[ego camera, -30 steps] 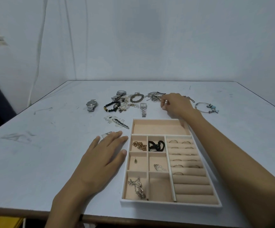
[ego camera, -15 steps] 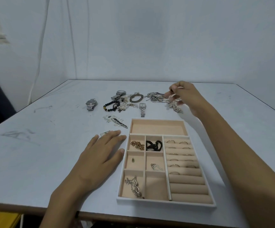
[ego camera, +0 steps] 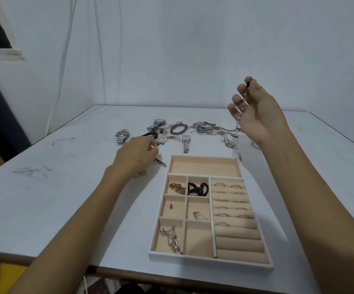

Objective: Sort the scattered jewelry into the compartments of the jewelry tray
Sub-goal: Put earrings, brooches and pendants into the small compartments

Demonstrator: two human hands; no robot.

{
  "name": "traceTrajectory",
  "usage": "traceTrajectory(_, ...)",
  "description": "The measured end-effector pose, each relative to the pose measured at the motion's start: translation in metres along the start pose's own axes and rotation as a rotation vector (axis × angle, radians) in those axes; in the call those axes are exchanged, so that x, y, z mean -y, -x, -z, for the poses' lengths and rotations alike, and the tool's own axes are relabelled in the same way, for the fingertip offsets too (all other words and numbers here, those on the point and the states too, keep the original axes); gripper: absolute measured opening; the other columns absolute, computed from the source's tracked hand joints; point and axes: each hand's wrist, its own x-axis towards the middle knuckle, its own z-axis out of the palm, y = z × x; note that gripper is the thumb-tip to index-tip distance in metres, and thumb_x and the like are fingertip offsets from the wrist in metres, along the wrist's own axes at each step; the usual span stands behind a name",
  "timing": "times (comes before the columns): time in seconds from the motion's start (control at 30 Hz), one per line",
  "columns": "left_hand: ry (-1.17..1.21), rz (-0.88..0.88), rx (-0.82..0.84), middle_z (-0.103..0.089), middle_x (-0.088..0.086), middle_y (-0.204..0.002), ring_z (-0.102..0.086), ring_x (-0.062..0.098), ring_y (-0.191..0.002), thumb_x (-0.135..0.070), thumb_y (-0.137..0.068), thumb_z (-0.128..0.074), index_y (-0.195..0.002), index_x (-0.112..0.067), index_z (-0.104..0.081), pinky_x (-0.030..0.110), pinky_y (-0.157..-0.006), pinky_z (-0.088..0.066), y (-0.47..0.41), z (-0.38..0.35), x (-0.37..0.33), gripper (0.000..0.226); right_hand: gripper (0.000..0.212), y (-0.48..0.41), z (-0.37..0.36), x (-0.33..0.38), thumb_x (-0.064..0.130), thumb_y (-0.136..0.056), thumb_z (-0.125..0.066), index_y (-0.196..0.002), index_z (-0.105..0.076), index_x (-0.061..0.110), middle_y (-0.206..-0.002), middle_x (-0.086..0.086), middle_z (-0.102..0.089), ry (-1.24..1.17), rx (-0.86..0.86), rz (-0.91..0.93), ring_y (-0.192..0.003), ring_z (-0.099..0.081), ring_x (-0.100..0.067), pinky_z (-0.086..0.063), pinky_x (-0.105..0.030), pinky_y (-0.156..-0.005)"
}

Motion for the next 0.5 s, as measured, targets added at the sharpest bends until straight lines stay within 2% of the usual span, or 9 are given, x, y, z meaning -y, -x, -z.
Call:
traceTrajectory(0.1, -0.112, 0.016, -0.094, -0.063, 0.006, -0.107, -0.059, 0.029, -0.097, -0.03, -0.092, -0.048, -0.105, -0.016, -0.065, 0.031, -0.068, -0.041, -0.025, -0.017, -0.001, 0.026, 0.017, -0.001, 0.001, 0.005, 0.021, -0.101, -0.043, -0.089, -0.055, 0.02, -0.065, 0.007, -0.057, -0.004, 0.034, 0.044, -0.044, -0.042, -0.009, -0.034, -0.019, -0.042)
traceTrajectory(0.23, -0.2, 0.029, -0.211, -0.062, 0.009, -0.105, -0.061, 0.031, -0.094, -0.035, -0.093, -0.052, -0.103, -0.014, -0.066, 0.031, -0.065, -0.038, -0.035, -0.024, -0.005, 0.027, 0.017, -0.003, 0.006, 0.007, 0.021, -0.102, -0.04, -0.09, -0.053, 0.02, -0.064, 0.009, -0.054, 0.033, 0.051, 0.041, -0.041, -0.038, -0.007, -0.027, -0.018, -0.039)
traceTrajectory(0.4, -0.103, 0.066, -0.24, -0.066, 0.006, -0.103, -0.06, 0.028, -0.099, -0.029, -0.094, -0.055, -0.098, -0.017, -0.065, 0.031, -0.069, -0.039, -0.032, -0.024, -0.004, 0.017, 0.017, -0.002, 0.008, 0.003, 0.022, -0.101, -0.043, -0.09, -0.055, 0.021, -0.067, 0.008, -0.053, 0.077, 0.031, 0.008, -0.041, -0.038, -0.007, -0.025, -0.018, -0.039)
traceTrajectory(0.5, 0.071, 0.084, -0.267, -0.06, -0.002, -0.094, -0.056, 0.024, -0.095, -0.02, -0.094, -0.052, -0.092, -0.022, -0.06, 0.03, -0.07, -0.034, -0.025, -0.02, 0.0, 0.008, 0.017, -0.001, 0.007, 0.002, 0.023, -0.101, -0.044, -0.09, -0.056, 0.021, -0.067, 0.008, -0.054, 0.095, 0.025, 0.007, -0.042, -0.038, -0.007, -0.025, -0.019, -0.04)
